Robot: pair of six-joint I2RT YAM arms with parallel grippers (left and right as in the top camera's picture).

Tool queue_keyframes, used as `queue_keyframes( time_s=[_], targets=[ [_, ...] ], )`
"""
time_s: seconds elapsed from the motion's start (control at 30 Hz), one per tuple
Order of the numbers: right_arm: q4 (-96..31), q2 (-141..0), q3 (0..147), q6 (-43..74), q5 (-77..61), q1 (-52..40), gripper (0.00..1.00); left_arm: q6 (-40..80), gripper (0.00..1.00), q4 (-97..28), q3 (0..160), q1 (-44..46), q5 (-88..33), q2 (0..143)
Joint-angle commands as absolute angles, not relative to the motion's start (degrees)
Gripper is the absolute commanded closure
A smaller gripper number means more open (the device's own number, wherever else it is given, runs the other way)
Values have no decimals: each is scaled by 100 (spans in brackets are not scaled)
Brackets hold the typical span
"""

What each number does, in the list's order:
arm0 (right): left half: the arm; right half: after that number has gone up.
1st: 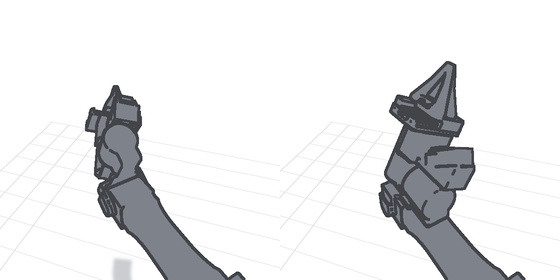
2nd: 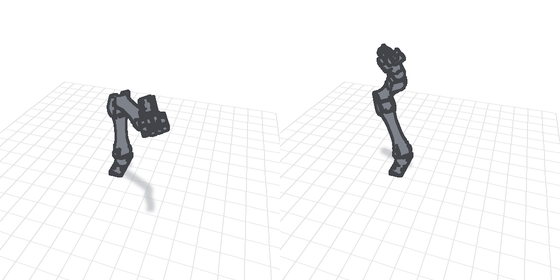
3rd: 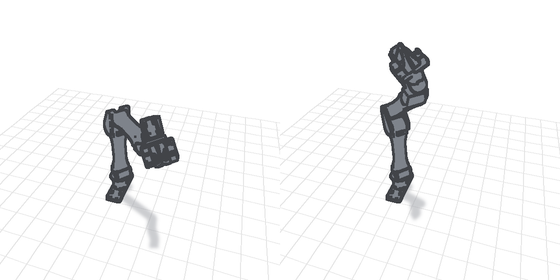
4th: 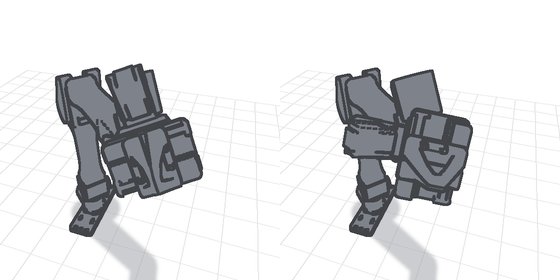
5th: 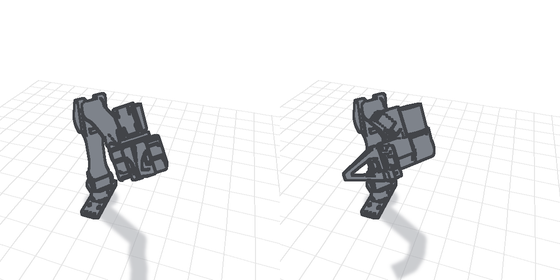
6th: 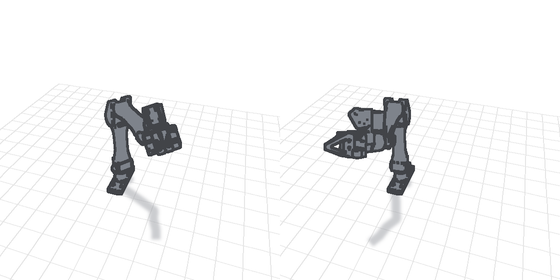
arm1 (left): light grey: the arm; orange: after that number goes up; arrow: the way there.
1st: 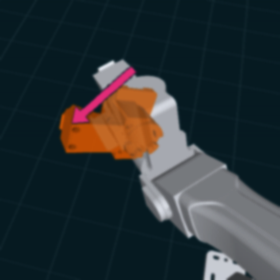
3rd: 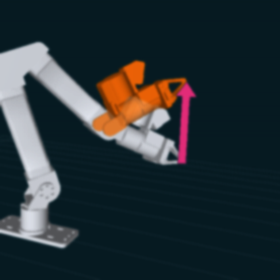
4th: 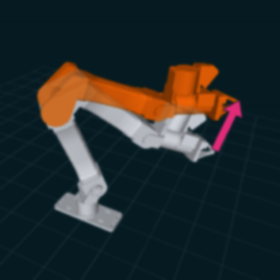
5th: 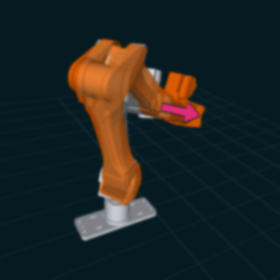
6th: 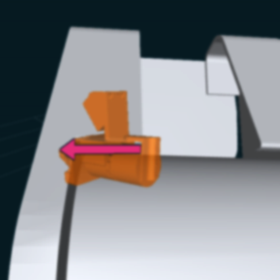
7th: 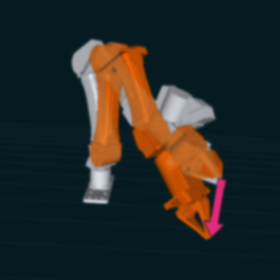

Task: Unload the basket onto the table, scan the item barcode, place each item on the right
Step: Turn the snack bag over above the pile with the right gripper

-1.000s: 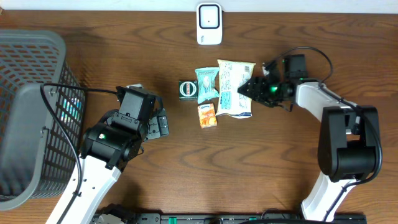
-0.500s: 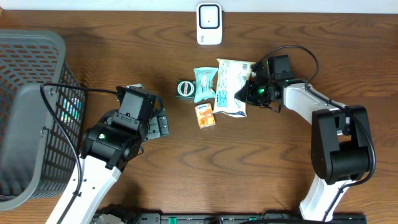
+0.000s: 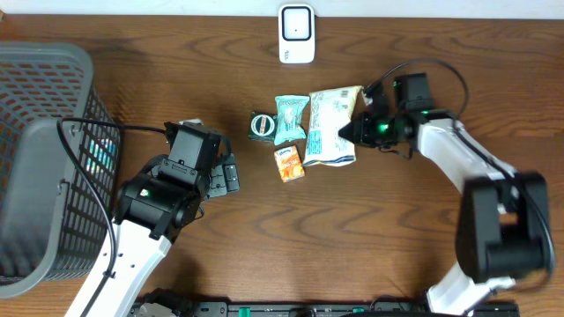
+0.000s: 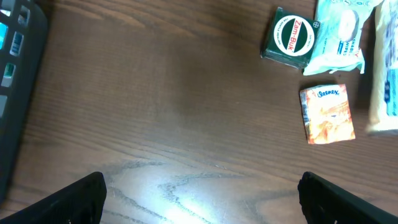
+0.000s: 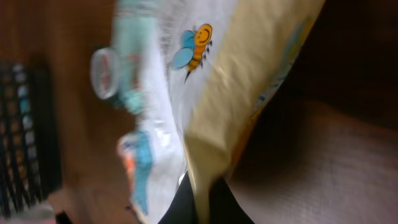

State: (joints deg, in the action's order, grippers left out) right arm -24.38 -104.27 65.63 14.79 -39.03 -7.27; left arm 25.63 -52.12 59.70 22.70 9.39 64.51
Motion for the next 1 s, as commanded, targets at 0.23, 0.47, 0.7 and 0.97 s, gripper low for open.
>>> queue_keyframes(
  time_s=[0.23,0.47,0.7,0.97],
  targets=[
    [-2685,-8715,6584,-102,-4261,-1214,99,2552,2,-5227,5994,2250,1033,6473],
    [-2912,-8670,6582,451,-2670,-1216,74,2552,2,-5227,5994,2250,1033,6473],
    [-3111,-9203,6582,943,-1494,-1197,13,2552,2,-5227,5994,2250,1035,6473],
    [-3044,-10265,6582,1225,-1496,-921,3,2552,2,-5227,5994,2250,1033,6473]
  ],
)
